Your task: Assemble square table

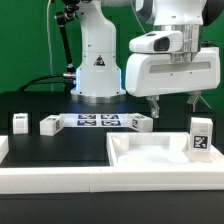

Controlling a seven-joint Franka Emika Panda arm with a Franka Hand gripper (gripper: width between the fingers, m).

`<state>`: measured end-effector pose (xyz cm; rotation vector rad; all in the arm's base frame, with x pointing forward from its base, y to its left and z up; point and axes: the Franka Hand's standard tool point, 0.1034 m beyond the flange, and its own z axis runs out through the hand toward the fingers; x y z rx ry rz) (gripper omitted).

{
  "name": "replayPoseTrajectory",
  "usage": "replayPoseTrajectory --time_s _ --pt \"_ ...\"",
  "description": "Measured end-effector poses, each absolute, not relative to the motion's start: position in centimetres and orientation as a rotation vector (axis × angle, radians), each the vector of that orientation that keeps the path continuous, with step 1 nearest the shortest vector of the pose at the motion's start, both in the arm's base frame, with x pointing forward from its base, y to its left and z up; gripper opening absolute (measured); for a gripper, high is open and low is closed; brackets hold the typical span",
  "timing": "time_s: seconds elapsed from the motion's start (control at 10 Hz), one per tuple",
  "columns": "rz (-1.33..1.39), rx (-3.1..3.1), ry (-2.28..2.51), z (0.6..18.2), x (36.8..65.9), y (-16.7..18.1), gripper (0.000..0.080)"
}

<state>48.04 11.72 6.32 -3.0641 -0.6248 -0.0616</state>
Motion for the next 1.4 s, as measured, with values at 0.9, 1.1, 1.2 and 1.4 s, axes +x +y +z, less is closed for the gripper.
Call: replayPoseTrajectory --time_s 0.9,1.1,1.2,1.4 --pt "-0.023 -3.038 -0.806 3.8 41.4 10.5 0.0649" --pt "0.017 -3.035 -0.801 3.7 41.1 10.6 0.0649" --pt "0.064 -3.035 -0.785 3.6 40.8 10.7 0.0649" --pt "0.257 -3.027 -0.797 3.0 41.0 10.3 0.0649"
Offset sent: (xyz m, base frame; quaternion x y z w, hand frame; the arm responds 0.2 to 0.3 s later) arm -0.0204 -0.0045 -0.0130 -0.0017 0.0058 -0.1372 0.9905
